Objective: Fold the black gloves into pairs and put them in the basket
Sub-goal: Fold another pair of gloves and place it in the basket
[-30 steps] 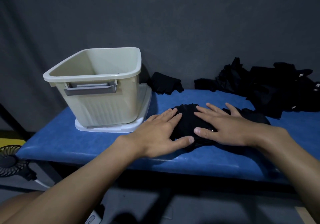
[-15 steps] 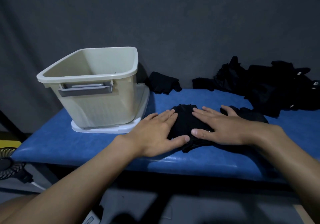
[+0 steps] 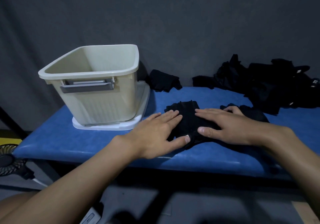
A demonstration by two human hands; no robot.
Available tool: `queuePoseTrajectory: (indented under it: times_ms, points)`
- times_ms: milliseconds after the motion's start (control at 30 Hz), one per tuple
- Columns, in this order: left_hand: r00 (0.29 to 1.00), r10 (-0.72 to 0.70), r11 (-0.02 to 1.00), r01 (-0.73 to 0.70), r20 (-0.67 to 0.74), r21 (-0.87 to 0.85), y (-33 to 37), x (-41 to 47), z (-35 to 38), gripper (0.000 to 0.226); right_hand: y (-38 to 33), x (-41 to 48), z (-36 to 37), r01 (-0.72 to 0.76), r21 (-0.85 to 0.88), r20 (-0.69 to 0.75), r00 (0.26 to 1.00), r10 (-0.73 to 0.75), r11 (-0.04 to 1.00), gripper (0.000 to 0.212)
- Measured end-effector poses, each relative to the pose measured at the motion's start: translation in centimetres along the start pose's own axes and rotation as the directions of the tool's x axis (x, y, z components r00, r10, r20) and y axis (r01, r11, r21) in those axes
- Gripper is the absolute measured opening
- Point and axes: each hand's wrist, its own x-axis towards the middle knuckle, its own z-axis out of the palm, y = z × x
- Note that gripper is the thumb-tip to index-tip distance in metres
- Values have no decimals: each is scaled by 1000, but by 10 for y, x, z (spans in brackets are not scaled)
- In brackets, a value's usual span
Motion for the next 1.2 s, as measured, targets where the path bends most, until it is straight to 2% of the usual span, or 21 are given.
queuePoseTrajectory:
  times_ms: [167,300,433,600,767,933,1100,1200]
  points:
    - [1000,-23,1000,23,8,0,0,2,2,83,-2,-1,1,-8,32,-4,1000,8,999,80]
    - [999,-35,999,35,-9,-19,-1,2,2,81,-2,-7,-2,16,124,-78,997,-6,992,85]
    - [999,-38,999,38,-18,-19,-2,3,5,87,1,-13,-7,18,133,-76,997,-8,991,80]
    - [995,-28,999,25,-95,-25,-5,6,7,95,-5,-16,-10,32,196,-184,983,4,980,65]
    - [993,-39,999,36,-112,-27,-1,6,9,95,0,-12,-6,14,230,-224,974,39,973,66]
    - [992,-58,998,56,-109,-19,0,7,10,96,7,-8,1,56,194,-214,977,-14,979,68]
    - [995,-60,998,60,-82,0,0,8,9,97,5,-7,0,179,236,-302,948,-103,955,51]
    - [997,-53,999,54,-53,7,-1,6,8,96,4,-10,0,194,199,-227,963,-148,961,54]
